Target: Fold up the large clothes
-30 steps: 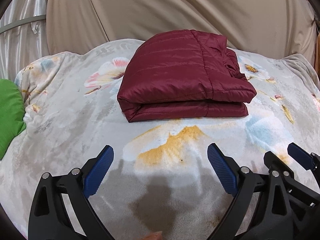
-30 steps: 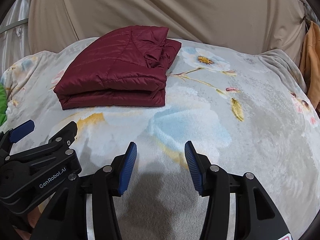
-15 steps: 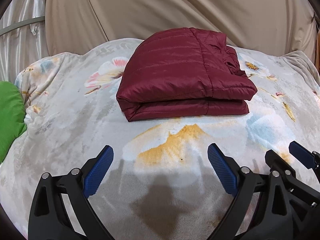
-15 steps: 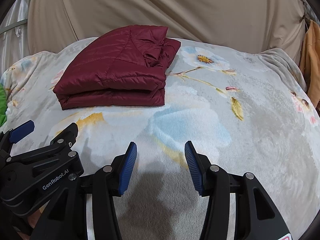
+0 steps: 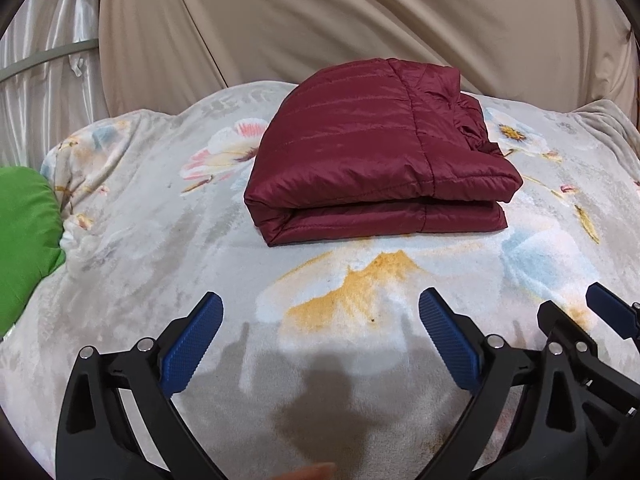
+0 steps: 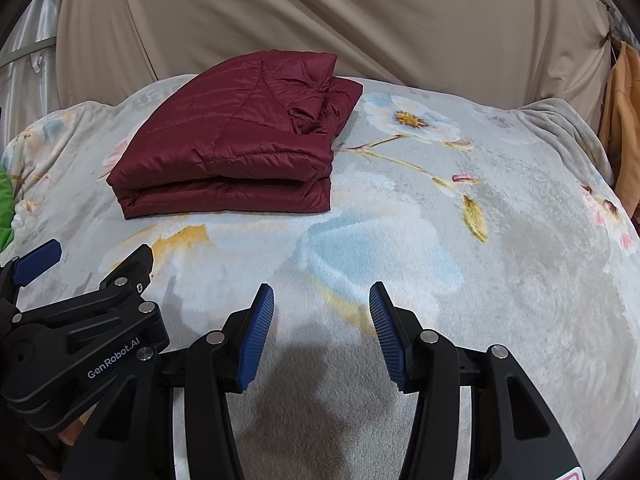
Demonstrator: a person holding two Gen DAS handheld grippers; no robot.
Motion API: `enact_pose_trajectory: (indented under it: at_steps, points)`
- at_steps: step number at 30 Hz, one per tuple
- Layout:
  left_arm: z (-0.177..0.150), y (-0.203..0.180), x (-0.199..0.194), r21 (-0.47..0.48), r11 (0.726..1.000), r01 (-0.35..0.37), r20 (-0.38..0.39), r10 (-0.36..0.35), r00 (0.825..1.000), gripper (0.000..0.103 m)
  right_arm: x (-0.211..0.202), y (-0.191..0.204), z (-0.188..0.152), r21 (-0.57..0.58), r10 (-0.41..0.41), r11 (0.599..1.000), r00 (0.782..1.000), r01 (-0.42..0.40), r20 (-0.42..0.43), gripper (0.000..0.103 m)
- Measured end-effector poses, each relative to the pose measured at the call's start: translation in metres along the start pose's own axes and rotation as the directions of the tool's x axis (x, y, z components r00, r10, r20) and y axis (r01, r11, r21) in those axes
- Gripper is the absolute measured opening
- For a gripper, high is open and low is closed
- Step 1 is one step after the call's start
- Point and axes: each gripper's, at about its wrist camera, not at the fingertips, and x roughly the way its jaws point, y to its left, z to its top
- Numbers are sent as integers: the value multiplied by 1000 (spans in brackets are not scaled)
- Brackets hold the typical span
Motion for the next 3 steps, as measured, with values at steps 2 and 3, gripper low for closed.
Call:
enact_pose_trajectory:
  at_steps: [2,3]
  points:
    - [0,0,1,3,1000,-1,-2,1,1000,96,0,-1,0,-2,-1,1000,1000,1,0,50]
    - [1,0,1,4,1000,5,-6,-5,1000,95,0,-1,0,-2,-1,1000,1000,1,-1,50]
